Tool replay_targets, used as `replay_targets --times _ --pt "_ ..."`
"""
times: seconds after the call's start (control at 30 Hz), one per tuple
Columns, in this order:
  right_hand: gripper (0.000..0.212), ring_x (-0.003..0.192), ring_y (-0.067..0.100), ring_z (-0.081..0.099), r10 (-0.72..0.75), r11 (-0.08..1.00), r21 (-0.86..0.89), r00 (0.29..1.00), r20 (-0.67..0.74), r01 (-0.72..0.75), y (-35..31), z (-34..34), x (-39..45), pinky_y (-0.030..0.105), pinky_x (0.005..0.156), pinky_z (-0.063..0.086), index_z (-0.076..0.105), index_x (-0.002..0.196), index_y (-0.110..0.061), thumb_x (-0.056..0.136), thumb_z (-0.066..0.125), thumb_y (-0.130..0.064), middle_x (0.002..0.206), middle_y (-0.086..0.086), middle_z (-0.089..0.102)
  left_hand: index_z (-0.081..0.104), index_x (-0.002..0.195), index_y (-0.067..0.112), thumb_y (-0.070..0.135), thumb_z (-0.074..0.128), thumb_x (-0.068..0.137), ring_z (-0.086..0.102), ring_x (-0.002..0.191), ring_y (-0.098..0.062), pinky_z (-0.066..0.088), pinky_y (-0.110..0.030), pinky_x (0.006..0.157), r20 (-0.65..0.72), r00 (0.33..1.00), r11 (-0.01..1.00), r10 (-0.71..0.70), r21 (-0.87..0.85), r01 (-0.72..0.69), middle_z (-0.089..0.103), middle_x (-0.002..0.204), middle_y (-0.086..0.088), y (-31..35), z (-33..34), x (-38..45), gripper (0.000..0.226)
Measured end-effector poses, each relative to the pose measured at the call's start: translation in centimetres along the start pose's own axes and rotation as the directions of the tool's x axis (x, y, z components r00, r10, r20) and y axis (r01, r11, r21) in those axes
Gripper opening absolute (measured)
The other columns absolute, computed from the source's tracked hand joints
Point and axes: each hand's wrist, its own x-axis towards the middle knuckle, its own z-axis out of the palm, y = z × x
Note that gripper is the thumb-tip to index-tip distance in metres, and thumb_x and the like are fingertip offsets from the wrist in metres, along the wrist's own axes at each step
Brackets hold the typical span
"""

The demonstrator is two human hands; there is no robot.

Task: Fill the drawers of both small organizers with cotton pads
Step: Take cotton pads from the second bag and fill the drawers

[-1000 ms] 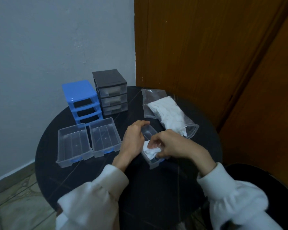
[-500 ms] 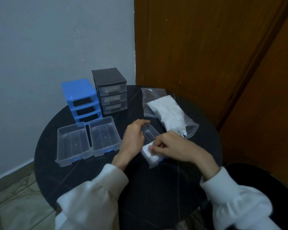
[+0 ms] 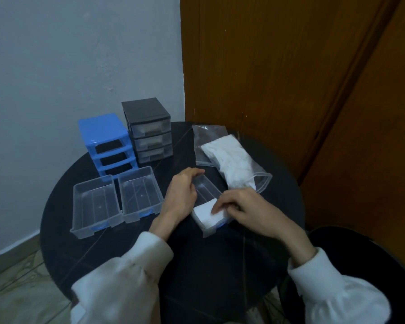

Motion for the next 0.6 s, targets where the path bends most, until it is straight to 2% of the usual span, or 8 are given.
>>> replay_targets --times 0.1,0.17,0.23,0.33,0.43,0.53,0.6 --pt "0.029 0.083 -0.006 0.059 0.098 0.993 0.093 0.970 -0.224 -0.079 1.9 -0.6 -1.5 0.008 0.076 0.044 0.068 0.086 -0.026 0.087 0.053 -0.001 0.082 -0.021 0.061 0.059 0.123 0.013 -0.012 0.041 0.084 0.054 0.114 -0.015 0.040 -0.019 0.094 -0.009 1.000 1.000 0.018 -0.008 -0.018 0.058 0.125 -0.004 0.7 -0.2 0.4 0.050" --pt "0.028 0.080 -0.003 0.059 0.178 0.984 0.083 0.909 -0.378 -0.159 3.8 -0.9 -2.1 0.001 0.073 0.038 0.067 0.084 -0.024 0.085 0.055 0.002 0.082 -0.014 0.063 0.059 0.122 0.015 -0.005 0.045 0.088 0.056 0.108 -0.012 0.043 -0.020 0.090 -0.006 0.998 0.998 0.061 -0.029 -0.061 0.059 0.123 -0.003 1.9 0.0 0.9 0.042" --pt "0.023 0.082 0.002 0.058 0.235 0.971 0.072 0.845 -0.480 -0.229 5.4 -1.0 -2.3 -0.001 0.072 0.035 0.069 0.090 -0.018 0.083 0.059 0.002 0.089 -0.006 0.066 0.058 0.122 0.017 0.004 0.051 0.089 0.056 0.104 -0.011 0.043 -0.020 0.088 0.046 0.992 0.992 0.120 -0.041 -0.118 0.059 0.123 -0.002 3.4 0.4 1.4 0.036" --pt "0.028 0.091 0.004 0.057 0.253 0.966 0.089 0.813 -0.524 -0.244 6.5 -0.5 -2.0 0.002 0.078 0.034 0.067 0.107 -0.013 0.082 0.066 -0.003 0.101 -0.006 0.063 0.051 0.129 0.018 0.016 0.063 0.086 0.051 0.115 -0.012 0.034 -0.017 0.094 0.195 0.959 0.979 0.206 -0.044 -0.201 0.052 0.132 0.000 5.7 1.7 2.1 0.045" --pt "0.031 0.091 0.004 0.055 0.224 0.975 0.115 0.815 -0.534 -0.192 6.7 0.5 -1.2 0.001 0.076 0.034 0.065 0.111 -0.012 0.081 0.067 -0.004 0.103 -0.006 0.061 0.042 0.138 0.014 0.022 0.070 0.081 0.038 0.131 -0.015 0.023 -0.013 0.101 0.340 0.923 0.983 0.181 -0.035 -0.180 0.042 0.143 -0.003 6.8 3.1 2.7 0.064" --pt "0.030 0.094 0.011 0.060 0.255 0.966 0.107 0.800 -0.544 -0.235 7.6 1.5 0.0 0.013 0.077 0.040 0.063 0.111 -0.011 0.081 0.069 -0.011 0.108 0.005 0.067 0.050 0.129 0.009 0.014 0.071 0.080 0.048 0.119 -0.018 0.027 -0.010 0.086 0.352 0.923 0.985 0.157 0.010 -0.171 0.053 0.131 -0.008 6.9 3.8 3.0 0.054" --pt "0.033 0.096 0.015 0.062 0.272 0.960 0.108 0.780 -0.563 -0.258 7.8 1.9 0.5 0.025 0.082 0.049 0.062 0.113 -0.011 0.081 0.069 -0.013 0.108 0.007 0.067 0.055 0.125 0.010 0.007 0.067 0.080 0.051 0.115 -0.020 0.029 -0.012 0.084 0.324 0.932 0.984 0.161 0.017 -0.176 0.058 0.125 -0.008 6.8 3.9 3.1 0.046"
